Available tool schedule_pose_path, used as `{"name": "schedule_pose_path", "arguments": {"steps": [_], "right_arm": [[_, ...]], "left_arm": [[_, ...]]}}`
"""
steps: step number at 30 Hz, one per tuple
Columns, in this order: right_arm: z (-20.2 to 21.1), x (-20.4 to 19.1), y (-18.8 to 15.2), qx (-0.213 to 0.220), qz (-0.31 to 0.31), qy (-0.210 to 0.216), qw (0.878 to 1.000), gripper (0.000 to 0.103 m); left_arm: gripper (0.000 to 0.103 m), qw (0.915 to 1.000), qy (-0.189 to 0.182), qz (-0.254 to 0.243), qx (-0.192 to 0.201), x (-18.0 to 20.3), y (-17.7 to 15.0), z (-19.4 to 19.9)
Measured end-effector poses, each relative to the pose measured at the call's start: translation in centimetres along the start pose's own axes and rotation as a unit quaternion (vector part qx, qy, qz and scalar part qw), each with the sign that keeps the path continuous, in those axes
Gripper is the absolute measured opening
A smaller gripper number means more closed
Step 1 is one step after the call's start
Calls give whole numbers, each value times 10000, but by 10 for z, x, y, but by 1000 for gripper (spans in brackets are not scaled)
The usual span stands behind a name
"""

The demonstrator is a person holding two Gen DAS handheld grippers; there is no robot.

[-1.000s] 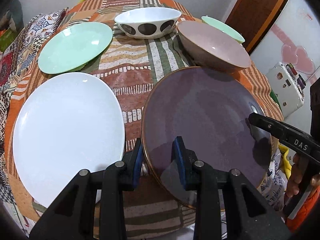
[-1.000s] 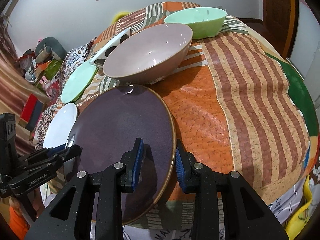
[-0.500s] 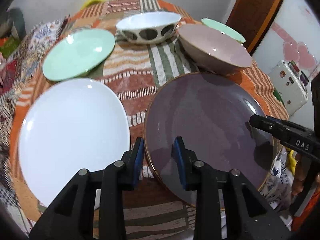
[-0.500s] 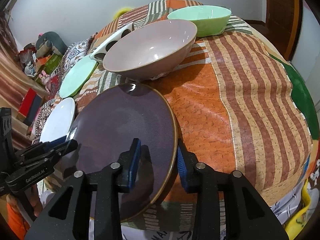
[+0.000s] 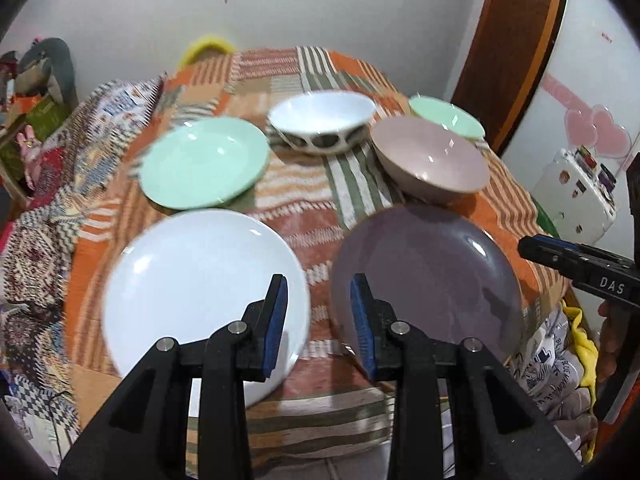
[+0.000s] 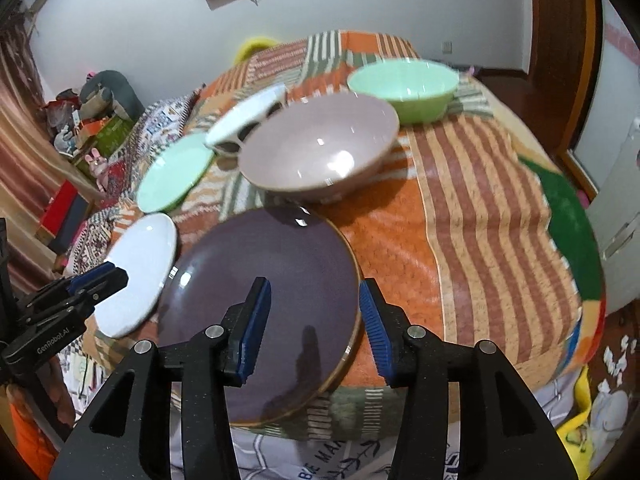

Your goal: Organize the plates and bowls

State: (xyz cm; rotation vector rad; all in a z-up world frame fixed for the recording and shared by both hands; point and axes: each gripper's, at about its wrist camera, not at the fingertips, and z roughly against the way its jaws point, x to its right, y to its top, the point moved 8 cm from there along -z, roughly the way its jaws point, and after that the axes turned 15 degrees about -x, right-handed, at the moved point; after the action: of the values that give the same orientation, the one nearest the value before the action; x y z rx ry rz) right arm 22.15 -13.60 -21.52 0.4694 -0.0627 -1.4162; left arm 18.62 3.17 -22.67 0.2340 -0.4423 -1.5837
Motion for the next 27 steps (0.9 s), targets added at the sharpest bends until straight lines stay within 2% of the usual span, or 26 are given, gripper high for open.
{"name": "schedule_pose_path", "arguments": {"steps": [3,10,12,15,19,27], "right_arm": [[8,-13,7,156,110,26,9998,44],[18,-50,22,390,538,103,9977,45],[17,-61,26,421,670,115,9968,58],[15,-78,30,517,866,116,9948,63],[1,-100,36,396,1053,206,9934,66],[-36,-139,41,64,1333,310,9906,67]], "left_arm": [[47,9997,89,134,204,-16,1,16],[53,9972,360,498,432,-61,-3,36],[54,9963,424,616,434,-74,-7,36],[55,9948,472,815,380,-94,-12,34],[57,9925,477,1090,270,-119,-20,26],[58,9883,513,1438,61,-159,-34,8]]}}
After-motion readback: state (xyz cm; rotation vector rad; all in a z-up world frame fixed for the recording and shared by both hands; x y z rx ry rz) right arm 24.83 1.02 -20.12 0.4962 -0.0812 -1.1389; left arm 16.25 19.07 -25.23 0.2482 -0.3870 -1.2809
